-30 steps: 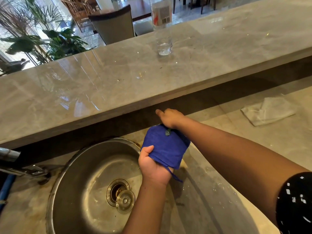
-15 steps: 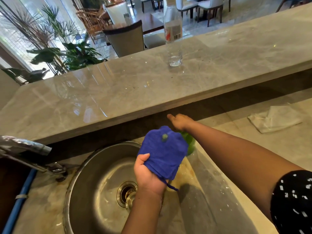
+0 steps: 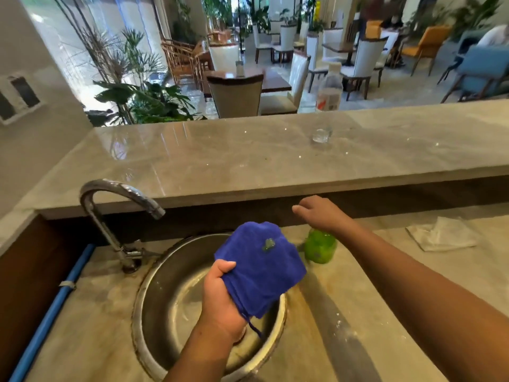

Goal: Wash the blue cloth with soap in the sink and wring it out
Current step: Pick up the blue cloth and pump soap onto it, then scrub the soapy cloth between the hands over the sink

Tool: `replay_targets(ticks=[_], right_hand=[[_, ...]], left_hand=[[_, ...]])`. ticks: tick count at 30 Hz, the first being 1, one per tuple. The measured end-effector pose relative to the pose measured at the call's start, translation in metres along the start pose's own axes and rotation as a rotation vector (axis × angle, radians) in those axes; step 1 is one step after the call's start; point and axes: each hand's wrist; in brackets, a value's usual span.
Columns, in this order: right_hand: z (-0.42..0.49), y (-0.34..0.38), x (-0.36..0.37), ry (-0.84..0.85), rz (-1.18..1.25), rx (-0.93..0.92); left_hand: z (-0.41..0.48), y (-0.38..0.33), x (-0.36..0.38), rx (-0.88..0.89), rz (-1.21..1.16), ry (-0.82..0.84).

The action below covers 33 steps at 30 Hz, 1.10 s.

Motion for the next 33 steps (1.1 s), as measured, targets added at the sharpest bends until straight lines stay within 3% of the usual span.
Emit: replay_targets(ticks=[2,5,9,11,14,18,33], right_hand=[[-0.035,0.035,0.007,0.064,0.201,0.018],[-0.085,0.077,0.028,0.192,0.566,0.226],[-0.132,0.105,0.071,0.193,0.970,0.406],[-0.149,0.120,0.085,0.164,1.050,0.448],[-0.176,0.148,0.096,0.131,1.071,0.408],[-0.193,0.166,0.114,0.018,0.939,0.210],[-0.215,0.143,0.150,-0.218,0.750,-0.115]], left_hand=[[-0.014,-0.014,-0.013,-0.032,-0.007,0.031],[-0.033,-0.036,-0.034,-0.060,-0.001,0.103],[-0.055,-0.062,-0.065,-0.059,0.042,0.169],[-0.066,-0.071,-0.079,-0.072,0.077,0.166],[-0.083,-0.083,-0.102,-0.100,0.091,0.196],[-0.095,-0.093,-0.122,-0.133,0.104,0.234],[-0.119,-0.079,-0.127,0.054,0.253,-0.063]])
Point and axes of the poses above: each hand's wrist, its own z-axis towards the middle knuckle, its own x-axis out of the palm, y = z × x, and after that the axes turned 4 degrees about -y, right-handed
